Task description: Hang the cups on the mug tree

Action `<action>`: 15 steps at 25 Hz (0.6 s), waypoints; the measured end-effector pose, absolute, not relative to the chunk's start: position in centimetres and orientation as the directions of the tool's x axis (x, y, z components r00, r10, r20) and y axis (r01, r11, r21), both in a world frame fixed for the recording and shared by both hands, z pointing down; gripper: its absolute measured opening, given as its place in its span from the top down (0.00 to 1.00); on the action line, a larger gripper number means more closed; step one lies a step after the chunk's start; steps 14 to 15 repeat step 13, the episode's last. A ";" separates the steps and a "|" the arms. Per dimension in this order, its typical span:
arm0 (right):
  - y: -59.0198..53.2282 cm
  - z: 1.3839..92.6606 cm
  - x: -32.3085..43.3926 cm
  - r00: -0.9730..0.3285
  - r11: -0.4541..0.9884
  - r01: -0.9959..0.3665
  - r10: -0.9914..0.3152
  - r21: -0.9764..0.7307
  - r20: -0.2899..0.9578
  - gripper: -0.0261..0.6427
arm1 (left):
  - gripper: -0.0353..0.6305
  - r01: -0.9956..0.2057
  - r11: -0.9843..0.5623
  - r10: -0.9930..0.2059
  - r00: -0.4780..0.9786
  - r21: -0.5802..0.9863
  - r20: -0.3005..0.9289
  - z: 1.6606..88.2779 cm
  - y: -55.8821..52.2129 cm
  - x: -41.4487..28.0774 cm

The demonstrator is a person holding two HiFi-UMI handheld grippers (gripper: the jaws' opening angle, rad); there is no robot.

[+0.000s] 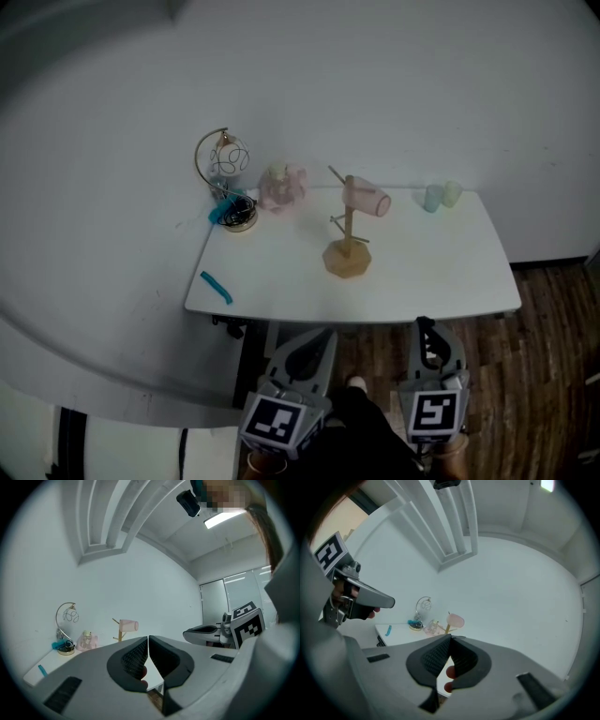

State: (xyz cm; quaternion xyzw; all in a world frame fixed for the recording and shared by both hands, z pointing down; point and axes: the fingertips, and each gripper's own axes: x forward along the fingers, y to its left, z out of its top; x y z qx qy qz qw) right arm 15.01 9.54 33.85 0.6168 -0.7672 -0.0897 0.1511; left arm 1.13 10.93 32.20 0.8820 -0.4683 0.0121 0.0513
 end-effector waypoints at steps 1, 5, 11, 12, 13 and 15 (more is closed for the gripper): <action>9.6 33.9 15.1 -0.194 0.222 -0.920 -0.974 0.323 0.119 0.97 | 0.93 -0.827 -0.556 -0.825 0.561 0.078 0.070 32.3 10.9 1.2; 10.3 33.5 14.8 -0.232 0.246 -0.911 -0.969 0.331 0.082 0.97 | 0.94 -0.826 -0.561 -0.823 0.564 0.052 0.073 32.7 11.3 1.6; 10.5 33.6 14.8 -0.240 0.251 -0.911 -0.968 0.326 0.076 0.97 | 0.94 -0.821 -0.569 -0.819 0.571 0.042 0.066 33.0 11.6 1.8; 10.5 33.7 14.8 -0.239 0.250 -0.912 -0.968 0.327 0.074 0.97 | 0.94 -0.820 -0.571 -0.817 0.573 0.041 0.063 33.0 11.6 1.9; 10.5 33.7 14.9 -0.238 0.249 -0.912 -0.969 0.327 0.073 0.97 | 0.94 -0.819 -0.573 -0.816 0.574 0.040 0.061 33.0 11.7 2.0; 10.5 33.7 14.9 -0.238 0.249 -0.912 -0.969 0.327 0.073 0.97 | 0.94 -0.819 -0.573 -0.816 0.574 0.040 0.061 33.0 11.7 2.0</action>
